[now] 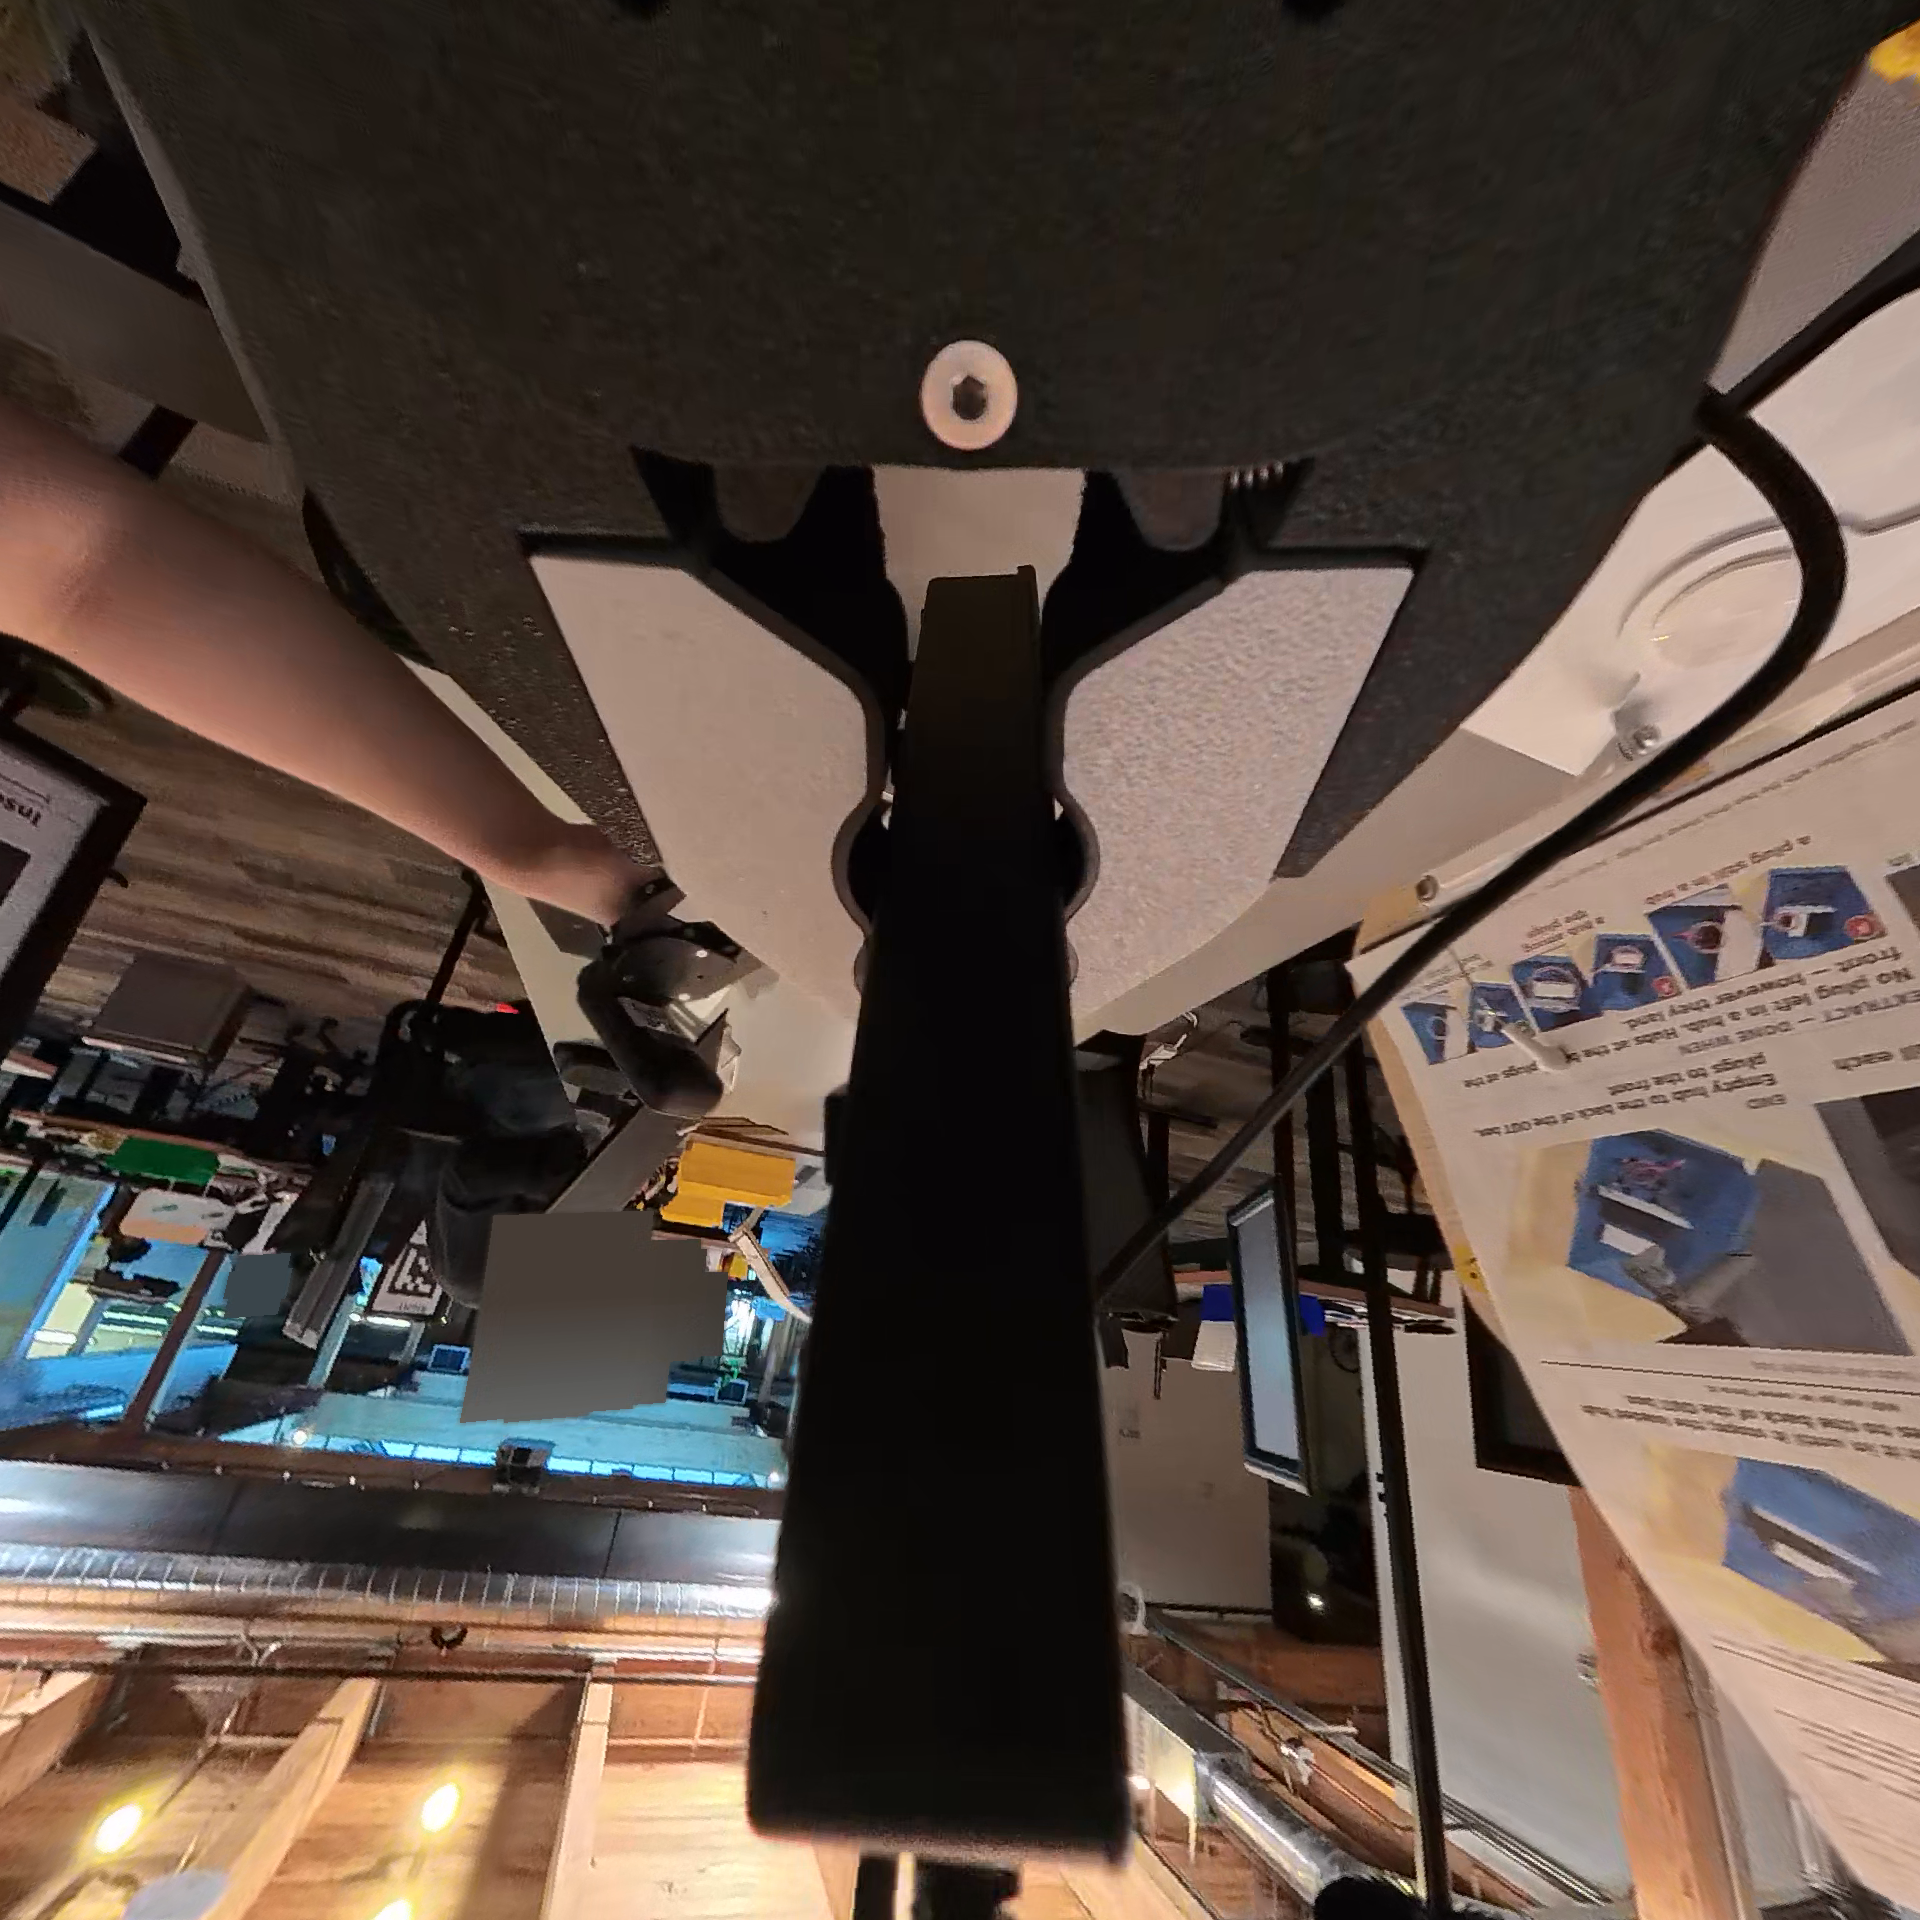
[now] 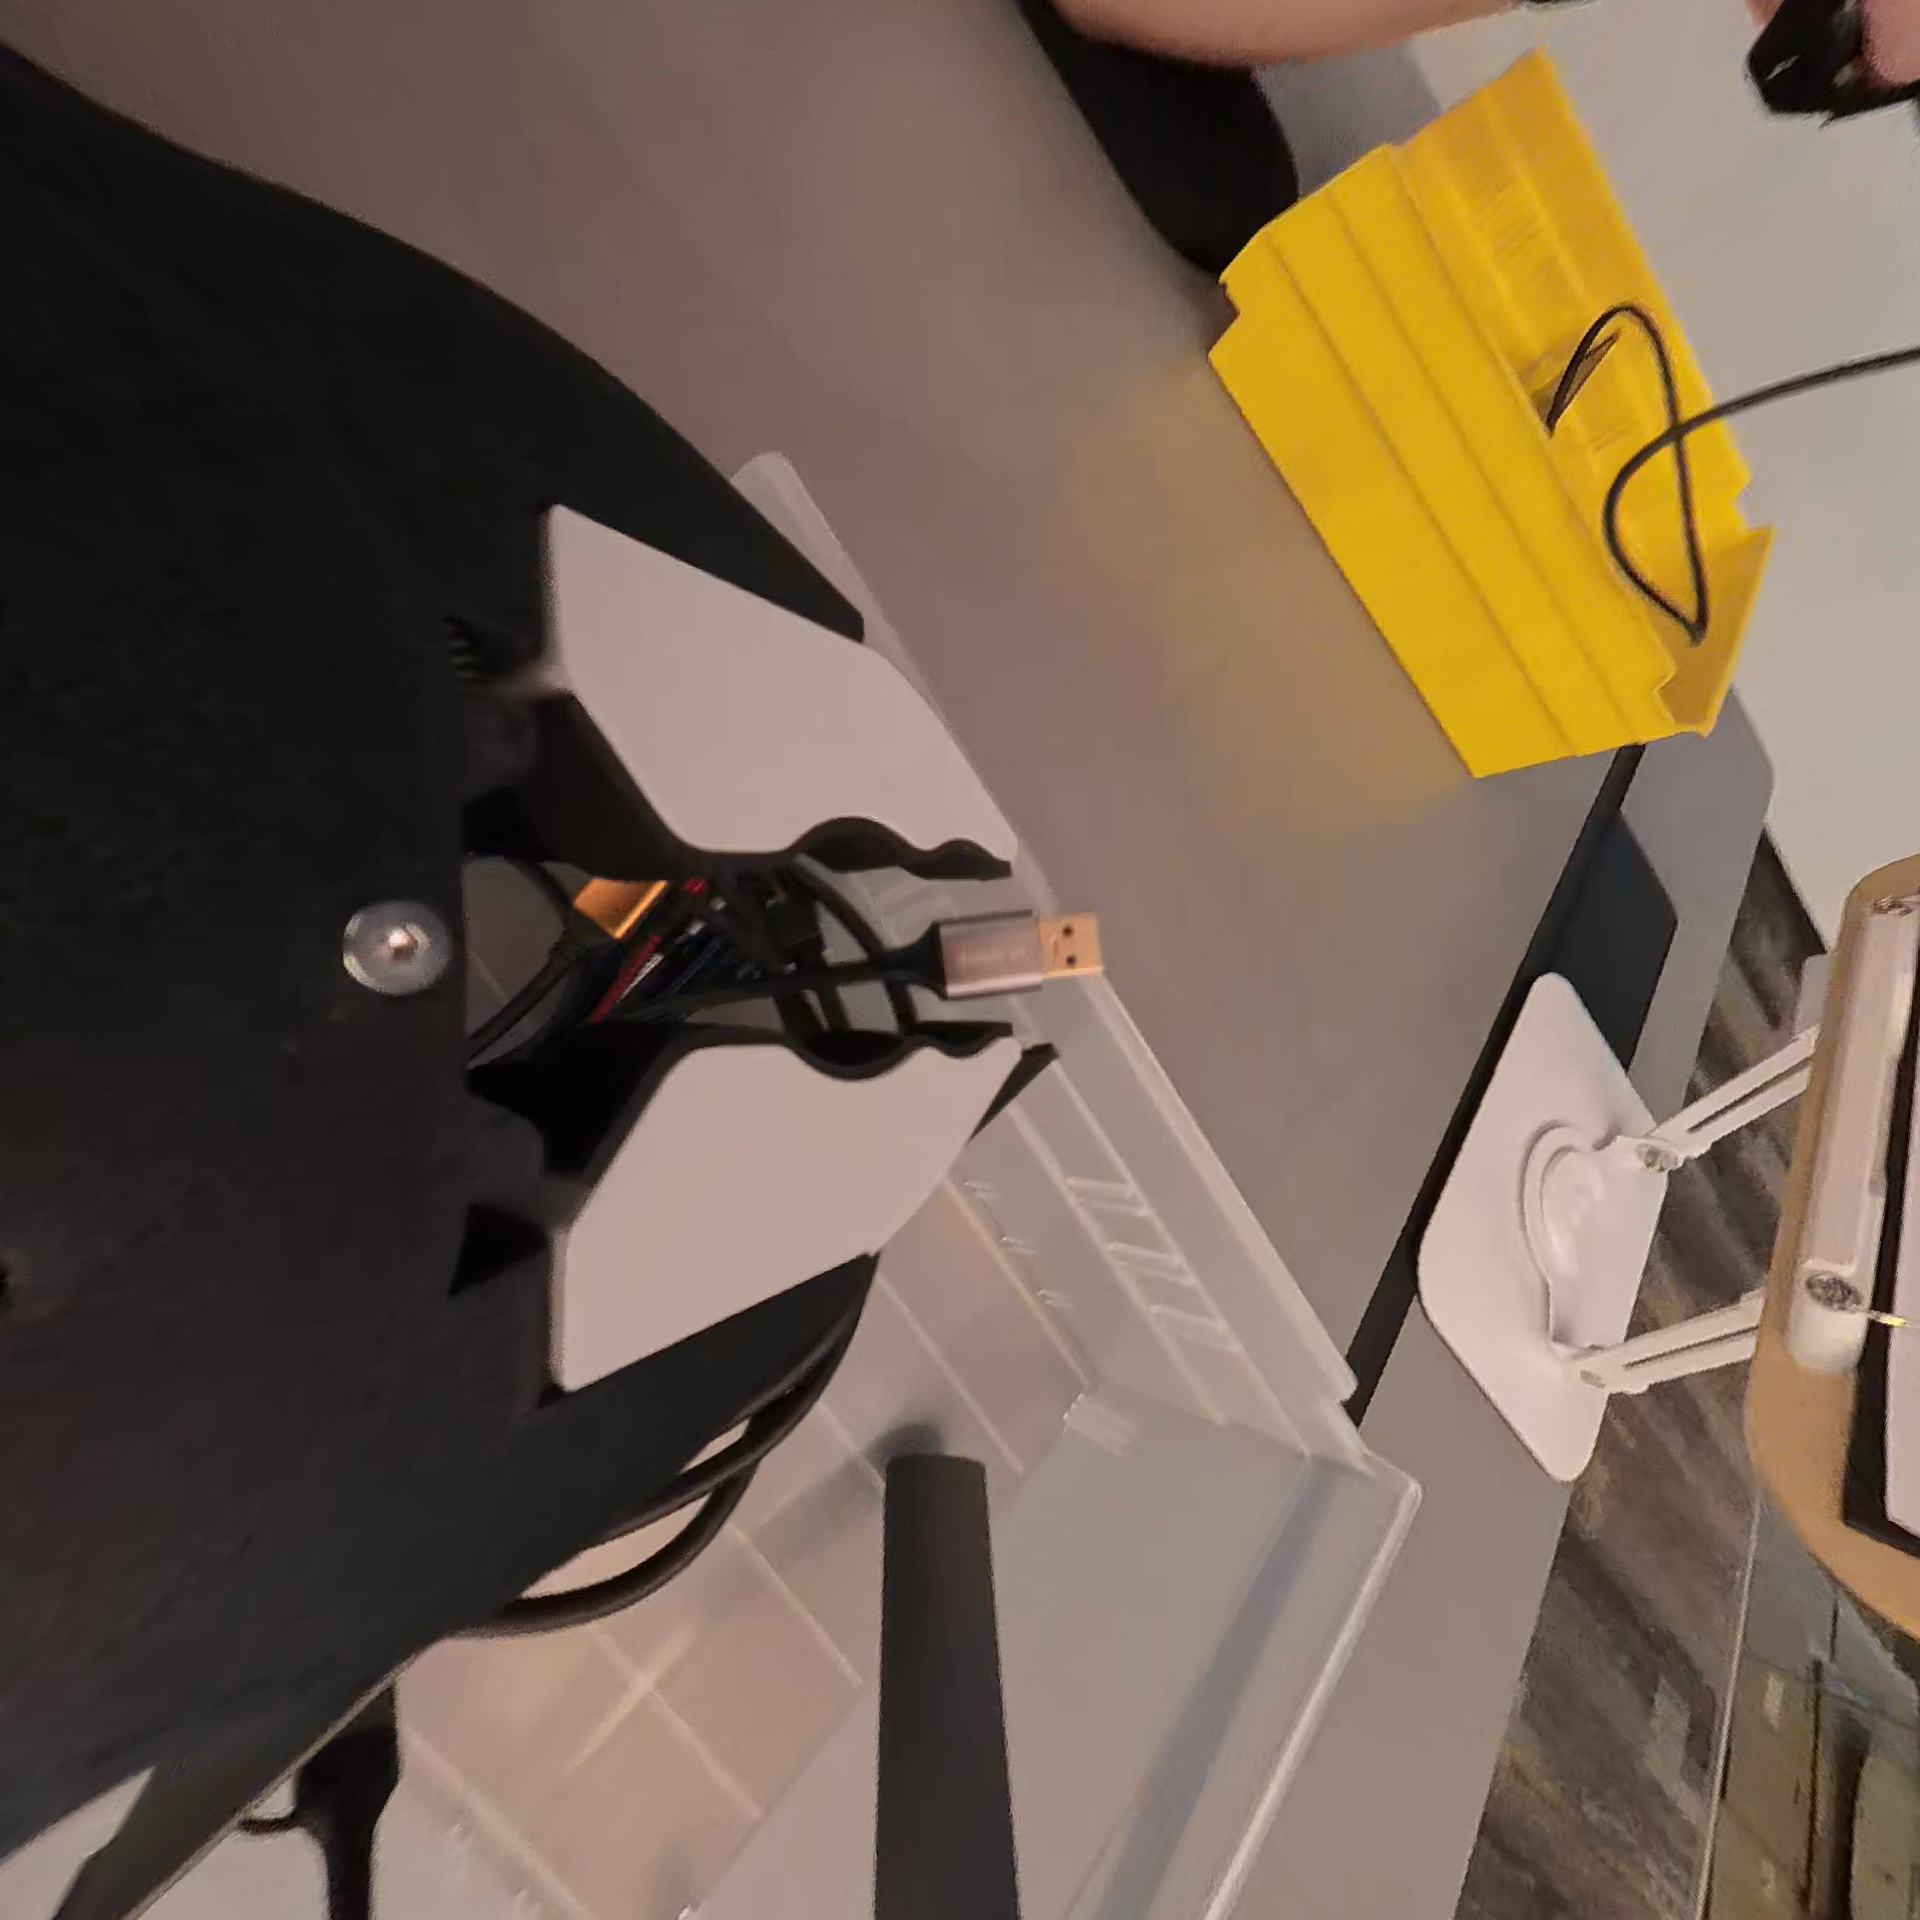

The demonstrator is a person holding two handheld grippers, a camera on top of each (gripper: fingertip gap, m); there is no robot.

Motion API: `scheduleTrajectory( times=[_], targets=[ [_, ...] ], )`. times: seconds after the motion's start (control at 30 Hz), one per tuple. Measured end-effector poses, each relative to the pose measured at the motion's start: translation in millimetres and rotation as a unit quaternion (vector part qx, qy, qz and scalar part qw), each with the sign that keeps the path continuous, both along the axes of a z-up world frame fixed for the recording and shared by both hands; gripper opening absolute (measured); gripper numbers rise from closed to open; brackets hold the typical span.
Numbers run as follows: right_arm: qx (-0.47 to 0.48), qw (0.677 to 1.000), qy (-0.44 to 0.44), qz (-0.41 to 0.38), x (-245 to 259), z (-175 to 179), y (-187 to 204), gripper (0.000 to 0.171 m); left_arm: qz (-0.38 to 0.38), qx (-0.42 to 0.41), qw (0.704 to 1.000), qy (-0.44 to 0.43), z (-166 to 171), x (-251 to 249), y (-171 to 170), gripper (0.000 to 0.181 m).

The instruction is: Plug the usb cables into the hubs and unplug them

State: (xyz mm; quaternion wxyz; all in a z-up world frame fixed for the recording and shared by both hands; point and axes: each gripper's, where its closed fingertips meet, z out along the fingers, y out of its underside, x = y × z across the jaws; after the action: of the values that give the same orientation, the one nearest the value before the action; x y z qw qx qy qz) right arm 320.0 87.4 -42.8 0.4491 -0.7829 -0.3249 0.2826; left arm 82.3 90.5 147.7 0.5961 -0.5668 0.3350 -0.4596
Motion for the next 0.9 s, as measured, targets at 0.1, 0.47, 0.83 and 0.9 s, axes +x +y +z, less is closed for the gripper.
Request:
scheduleTrajectory(
  times=[0.1, 0.47, 0.83, 0.9],
  targets=[
    [0.028, 0.999, 0.015, 0.007, -3, 19, -1, 0.039, -0.025, -0.002, 0.999, 0.021, -4, 14, -9, 0.025],
    [0.290, 0.934, 0.114, 0.174, -160, 179, -77, 0.044, -0.144, 0.000, 0.987, 0.079, -12, 55, -59, 0.026],
    [0.405, 0.886, 0.186, 0.131, -136, 216, -69, 0.043, -0.212, 0.019, 0.976, 0.043, 12, 43, -93, 0.026],
    [0.368, 0.892, 0.219, 0.148, -142, 194, -56, 0.051, -0.223, 0.024, 0.974, 0.023, 22, 37, -100, 0.026]
  ],
)
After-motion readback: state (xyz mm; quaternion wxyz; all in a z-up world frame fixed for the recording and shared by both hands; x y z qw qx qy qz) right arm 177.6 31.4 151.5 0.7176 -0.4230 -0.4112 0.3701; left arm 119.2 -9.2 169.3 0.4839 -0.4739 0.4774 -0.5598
